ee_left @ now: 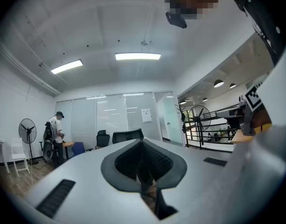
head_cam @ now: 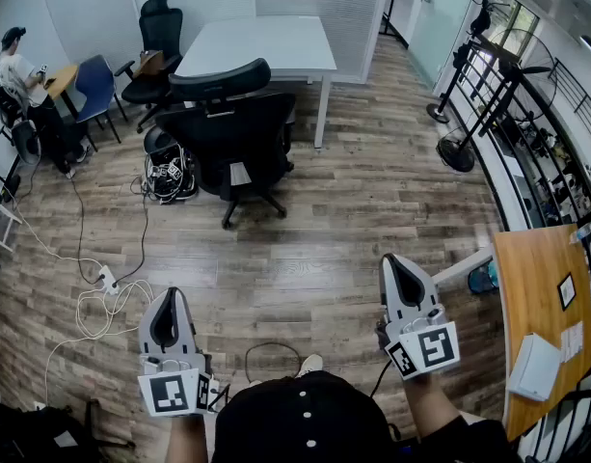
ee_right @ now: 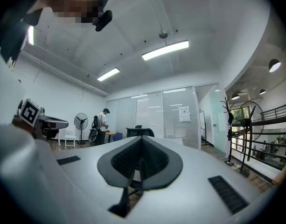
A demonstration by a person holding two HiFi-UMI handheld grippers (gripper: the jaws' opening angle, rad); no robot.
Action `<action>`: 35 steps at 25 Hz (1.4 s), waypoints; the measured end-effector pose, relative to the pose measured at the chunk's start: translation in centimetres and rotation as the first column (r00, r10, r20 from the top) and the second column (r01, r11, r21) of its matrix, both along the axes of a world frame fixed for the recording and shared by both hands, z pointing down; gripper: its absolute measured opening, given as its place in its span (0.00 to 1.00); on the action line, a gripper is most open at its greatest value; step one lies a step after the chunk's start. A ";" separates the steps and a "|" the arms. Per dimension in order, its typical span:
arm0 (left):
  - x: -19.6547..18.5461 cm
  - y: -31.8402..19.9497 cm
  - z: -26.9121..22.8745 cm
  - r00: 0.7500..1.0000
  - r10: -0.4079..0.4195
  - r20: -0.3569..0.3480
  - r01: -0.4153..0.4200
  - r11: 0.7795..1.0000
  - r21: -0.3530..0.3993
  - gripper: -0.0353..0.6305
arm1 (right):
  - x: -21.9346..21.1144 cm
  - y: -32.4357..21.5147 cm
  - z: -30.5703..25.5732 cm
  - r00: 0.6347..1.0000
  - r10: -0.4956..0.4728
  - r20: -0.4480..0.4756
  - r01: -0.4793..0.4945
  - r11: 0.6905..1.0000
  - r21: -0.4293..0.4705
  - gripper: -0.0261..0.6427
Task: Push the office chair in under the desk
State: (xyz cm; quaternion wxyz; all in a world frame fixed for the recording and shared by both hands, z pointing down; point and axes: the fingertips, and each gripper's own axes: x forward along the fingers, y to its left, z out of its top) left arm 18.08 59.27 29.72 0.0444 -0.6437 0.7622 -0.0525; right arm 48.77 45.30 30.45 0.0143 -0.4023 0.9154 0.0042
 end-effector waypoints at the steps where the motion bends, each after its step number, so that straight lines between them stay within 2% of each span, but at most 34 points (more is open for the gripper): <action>1: 0.2 0.0 -0.1 1.000 0.000 0.001 0.000 1.000 0.001 0.08 | 0.1 0.1 0.0 1.000 -0.002 0.000 0.002 1.000 0.000 0.08; 8: 1.1 -0.3 0.1 1.000 0.004 0.005 -0.004 1.000 0.002 0.08 | 0.1 0.1 0.0 1.000 -0.022 0.002 0.022 1.000 0.002 0.08; 15: 2.6 -0.7 0.3 1.000 -0.012 -0.008 0.012 1.000 0.005 0.08 | 1.6 -0.3 -0.2 0.997 -0.036 0.064 0.037 0.999 -0.004 0.08; 21: 4.0 -0.8 0.2 1.000 -0.026 0.009 0.025 0.999 0.035 0.09 | 1.3 -0.3 0.6 0.995 -0.095 0.022 0.094 0.996 0.007 0.09; 22: 4.1 -0.9 0.3 1.000 -0.019 0.001 0.019 0.999 0.034 0.14 | 1.1 -0.2 0.6 0.994 -0.108 0.022 0.107 0.994 0.009 0.11; 24: 4.1 -1.1 0.7 1.000 -0.009 -0.020 0.009 1.000 0.013 0.34 | 0.5 -0.1 0.5 0.990 -0.135 0.027 0.135 0.991 0.006 0.25; 26: 3.9 -1.3 1.1 1.000 -0.006 -0.031 0.006 1.000 -0.006 0.41 | 0.0 -0.1 0.6 0.987 -0.158 0.030 0.158 0.987 0.003 0.33; 35: 2.2 -2.9 2.0 0.999 0.002 -0.045 -0.003 1.000 -0.017 0.43 | -1.5 -1.6 1.5 0.987 -0.162 0.021 0.162 0.987 -0.021 0.36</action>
